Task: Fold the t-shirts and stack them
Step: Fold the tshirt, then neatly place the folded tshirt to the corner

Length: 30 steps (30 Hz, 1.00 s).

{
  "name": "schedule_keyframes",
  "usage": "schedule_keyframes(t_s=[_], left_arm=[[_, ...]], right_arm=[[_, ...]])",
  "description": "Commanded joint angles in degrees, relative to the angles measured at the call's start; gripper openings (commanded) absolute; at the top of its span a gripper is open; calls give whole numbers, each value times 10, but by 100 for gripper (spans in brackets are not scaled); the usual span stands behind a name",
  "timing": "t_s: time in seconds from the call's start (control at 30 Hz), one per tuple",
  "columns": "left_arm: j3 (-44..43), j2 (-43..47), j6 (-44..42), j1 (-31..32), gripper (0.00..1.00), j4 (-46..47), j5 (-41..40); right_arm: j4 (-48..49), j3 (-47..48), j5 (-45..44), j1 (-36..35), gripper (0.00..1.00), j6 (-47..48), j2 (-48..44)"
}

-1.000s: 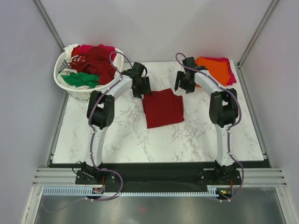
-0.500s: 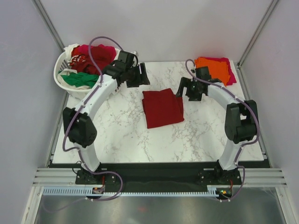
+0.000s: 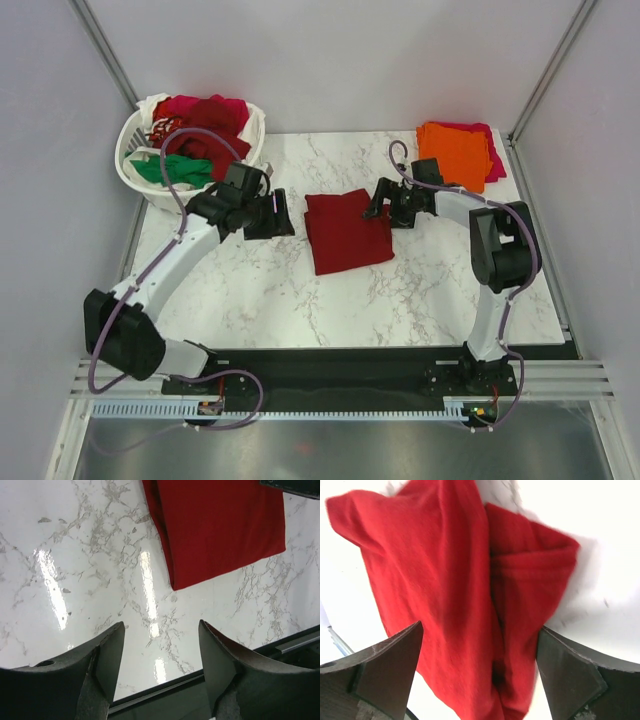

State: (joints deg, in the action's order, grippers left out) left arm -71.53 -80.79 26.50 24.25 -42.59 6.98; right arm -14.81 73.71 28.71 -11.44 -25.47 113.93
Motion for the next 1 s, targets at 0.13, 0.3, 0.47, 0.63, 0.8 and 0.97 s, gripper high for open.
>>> schedule_keyframes(t_s=[0.13,0.3,0.47,0.63,0.8,0.97], left_arm=[[104,165,-32,2,68,11,-82],[182,236,-44,2,68,11,-109],[222,307,-44,2,67,-3,-153],[218,396,-31,2,67,-14,-166],[239,478,-23,3,68,-11,-196],[271,536,-22,3,67,6,-210]], right_arm=[[71,-3,38,-9,76,-23,85],[89,47,77,-11,0,-24,120],[-15,153,66,-3,0,17,120],[-136,317,14,19,0,67,131],[-199,465,-1,51,0,77,175],[-233,604,-3,89,0,52,236]])
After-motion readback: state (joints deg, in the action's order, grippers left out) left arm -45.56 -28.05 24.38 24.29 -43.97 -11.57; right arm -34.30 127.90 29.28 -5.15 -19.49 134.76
